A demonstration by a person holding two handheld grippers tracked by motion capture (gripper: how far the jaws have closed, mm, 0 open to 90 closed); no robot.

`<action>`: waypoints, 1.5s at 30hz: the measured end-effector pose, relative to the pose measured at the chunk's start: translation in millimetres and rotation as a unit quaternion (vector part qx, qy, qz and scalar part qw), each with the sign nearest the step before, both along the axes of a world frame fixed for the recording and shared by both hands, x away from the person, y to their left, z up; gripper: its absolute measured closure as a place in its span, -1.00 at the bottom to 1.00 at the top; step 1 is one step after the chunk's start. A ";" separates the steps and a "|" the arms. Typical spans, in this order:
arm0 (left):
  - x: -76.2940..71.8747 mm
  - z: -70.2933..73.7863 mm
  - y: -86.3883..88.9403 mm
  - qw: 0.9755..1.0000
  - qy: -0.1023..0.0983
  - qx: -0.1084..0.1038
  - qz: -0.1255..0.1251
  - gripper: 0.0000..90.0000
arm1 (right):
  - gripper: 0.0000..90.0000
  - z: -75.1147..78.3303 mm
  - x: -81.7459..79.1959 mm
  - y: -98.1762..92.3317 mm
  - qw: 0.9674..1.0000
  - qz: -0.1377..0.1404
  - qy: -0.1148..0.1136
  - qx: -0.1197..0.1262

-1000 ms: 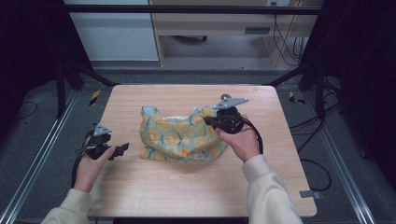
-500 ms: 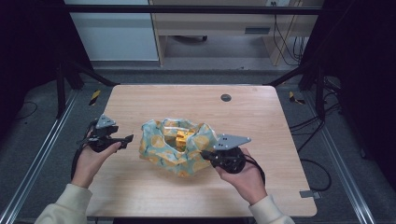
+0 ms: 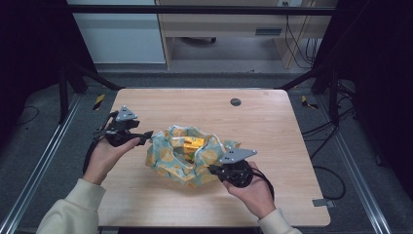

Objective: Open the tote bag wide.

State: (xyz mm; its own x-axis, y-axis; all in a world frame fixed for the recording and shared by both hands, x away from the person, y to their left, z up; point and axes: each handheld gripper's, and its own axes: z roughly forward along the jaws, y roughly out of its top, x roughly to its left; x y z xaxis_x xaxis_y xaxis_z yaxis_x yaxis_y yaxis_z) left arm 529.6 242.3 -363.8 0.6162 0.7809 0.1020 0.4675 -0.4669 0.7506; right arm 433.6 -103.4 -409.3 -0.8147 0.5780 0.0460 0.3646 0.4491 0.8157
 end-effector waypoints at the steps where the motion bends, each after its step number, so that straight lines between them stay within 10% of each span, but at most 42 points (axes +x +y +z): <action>1: 1.0 1.0 -3.9 1.000 0.004 0.002 -0.005 -0.26 | 1.00 -0.3 -0.1 0.2 1.000 0.000 0.001 -0.001; 12: 11.7 -1.8 -38.4 0.996 0.041 0.062 -0.040 -0.35 | 1.00 -4.3 -1.6 1.6 1.000 0.006 0.006 -0.010; 19: 15.6 -26.1 -52.4 0.986 0.099 0.119 -0.070 -0.14 | 0.98 -7.3 -0.7 -3.1 1.000 0.000 0.011 -0.013; 28: 9.1 -35.4 -51.5 0.983 0.105 0.122 -0.091 0.92 | 0.49 3.4 5.4 -15.7 1.000 -0.029 0.010 -0.007; 45: 4.8 -31.9 -56.9 0.983 0.094 0.120 -0.104 0.98 | 0.32 50.5 62.4 -14.7 0.997 -0.074 -0.009 -0.010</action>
